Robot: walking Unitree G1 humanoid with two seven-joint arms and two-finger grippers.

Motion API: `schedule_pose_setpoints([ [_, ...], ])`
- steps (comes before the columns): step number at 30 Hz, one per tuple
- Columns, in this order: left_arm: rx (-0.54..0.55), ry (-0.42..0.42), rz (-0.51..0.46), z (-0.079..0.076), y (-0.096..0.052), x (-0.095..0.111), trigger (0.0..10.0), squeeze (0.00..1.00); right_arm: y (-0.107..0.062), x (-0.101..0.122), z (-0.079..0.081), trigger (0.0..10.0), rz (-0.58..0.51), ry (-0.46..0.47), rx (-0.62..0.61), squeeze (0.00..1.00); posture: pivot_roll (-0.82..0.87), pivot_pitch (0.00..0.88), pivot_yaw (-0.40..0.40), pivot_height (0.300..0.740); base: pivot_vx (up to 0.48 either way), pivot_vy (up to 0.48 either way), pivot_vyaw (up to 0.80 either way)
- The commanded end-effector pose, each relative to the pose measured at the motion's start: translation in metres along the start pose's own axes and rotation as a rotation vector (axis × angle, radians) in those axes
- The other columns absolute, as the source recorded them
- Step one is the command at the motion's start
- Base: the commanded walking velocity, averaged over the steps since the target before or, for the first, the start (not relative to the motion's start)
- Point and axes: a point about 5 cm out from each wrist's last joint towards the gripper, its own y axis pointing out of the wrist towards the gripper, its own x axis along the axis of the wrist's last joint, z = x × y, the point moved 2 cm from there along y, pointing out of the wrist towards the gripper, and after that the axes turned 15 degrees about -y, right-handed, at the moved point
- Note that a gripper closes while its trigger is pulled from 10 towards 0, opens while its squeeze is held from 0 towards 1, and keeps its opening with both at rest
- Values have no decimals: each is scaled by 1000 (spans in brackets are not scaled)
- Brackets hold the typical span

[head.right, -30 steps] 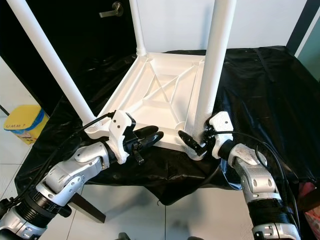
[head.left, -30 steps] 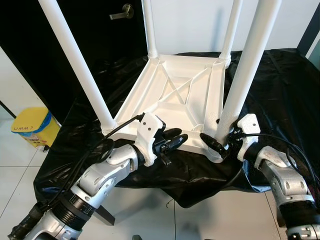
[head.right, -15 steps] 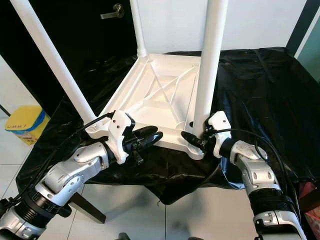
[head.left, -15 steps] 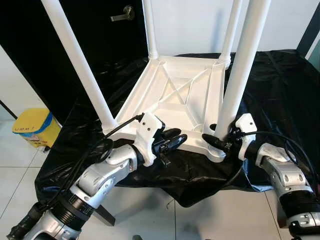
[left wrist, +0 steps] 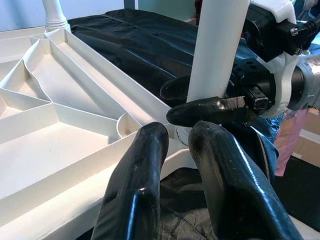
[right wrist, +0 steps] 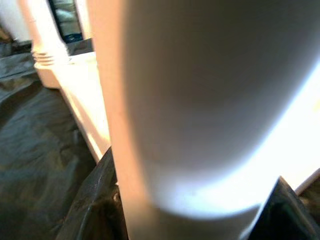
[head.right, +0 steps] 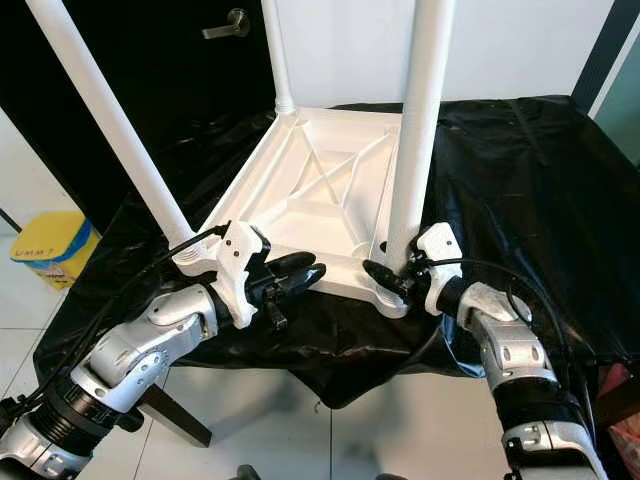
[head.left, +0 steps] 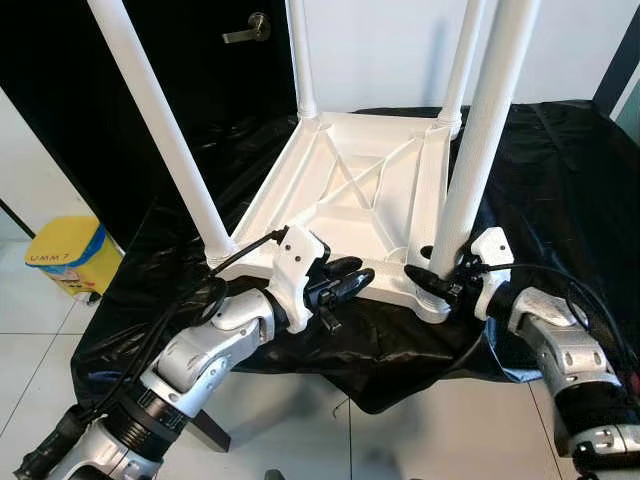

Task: Building children table

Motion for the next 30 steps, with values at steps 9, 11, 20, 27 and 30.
schedule_pose_setpoints([
  [9,-256,0,75,-18,-4,-7,10000,0,-5,-8,-2,10000,74,35,-276,0,-152,0,42,740,0,0,0],
  [11,-257,-1,75,-18,-4,-7,10000,0,-5,-8,-1,10000,76,43,-298,0,-153,0,42,740,0,0,0],
  [20,-262,4,75,-18,-2,-6,10000,0,-1,-3,21,10000,87,98,-446,0,-158,0,40,740,0,0,0],
  [27,-267,0,72,-19,-2,-6,10000,0,2,-4,42,10000,136,130,-577,0,-153,0,35,740,0,0,0],
  [30,-269,-4,69,-20,-2,-5,10000,0,3,-5,50,10000,179,150,-663,0,-152,0,36,740,0,0,0],
])
